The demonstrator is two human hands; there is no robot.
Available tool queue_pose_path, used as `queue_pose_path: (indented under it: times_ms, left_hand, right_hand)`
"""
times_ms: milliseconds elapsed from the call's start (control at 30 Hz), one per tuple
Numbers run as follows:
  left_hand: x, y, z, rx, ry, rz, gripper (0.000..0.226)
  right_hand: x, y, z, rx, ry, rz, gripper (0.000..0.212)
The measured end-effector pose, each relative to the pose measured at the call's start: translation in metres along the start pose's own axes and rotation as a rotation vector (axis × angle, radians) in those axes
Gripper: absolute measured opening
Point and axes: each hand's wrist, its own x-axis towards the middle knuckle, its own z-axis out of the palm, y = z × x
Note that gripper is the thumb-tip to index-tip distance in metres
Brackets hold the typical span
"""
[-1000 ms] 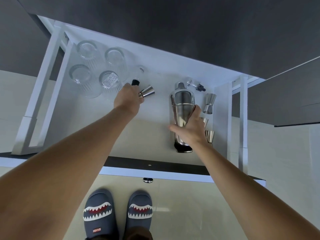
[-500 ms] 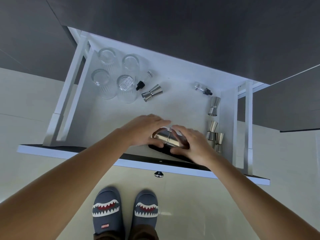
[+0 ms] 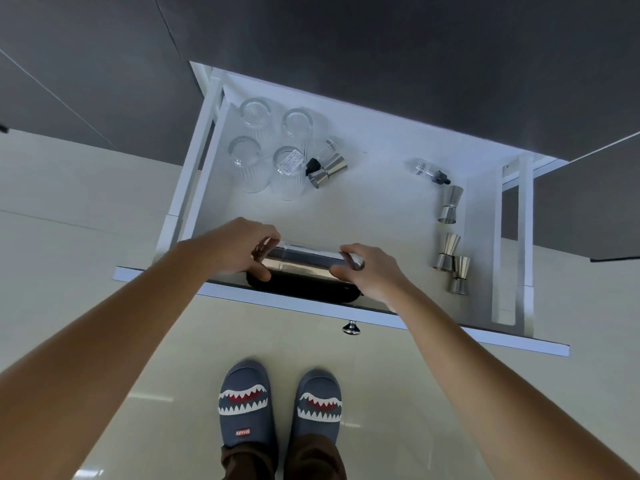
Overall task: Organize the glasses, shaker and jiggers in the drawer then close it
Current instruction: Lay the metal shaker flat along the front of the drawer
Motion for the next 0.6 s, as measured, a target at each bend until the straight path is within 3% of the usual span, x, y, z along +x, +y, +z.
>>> queue_pose_path:
  times_ms: [233,433,500,600]
  left_hand:
    - [-0.017,-0.031,-0.021,-0.006,0.01,-0.158,0.049]
    - [-0.009,0.0,-0.031,0.273,-0.125,-0.24,0.058]
    - [0.0,0.02,-0.037,0.339,-0.081,-0.208,0.074]
    - [0.027,0.055,-0.043,0.286,0.167,-0.037,0.053]
  right_hand:
    - [0.008,-0.037,0.026,-0.015,-0.024,-0.09,0.055]
    - [0.017,-0.032,0.02,-0.088,-0.08,-0.12,0.053]
    - [0.025,-0.023,0.007,-0.073,0.01,-0.111,0.048]
    - [0.044,-0.001,-0.026,-0.063,0.3,-0.095,0.031]
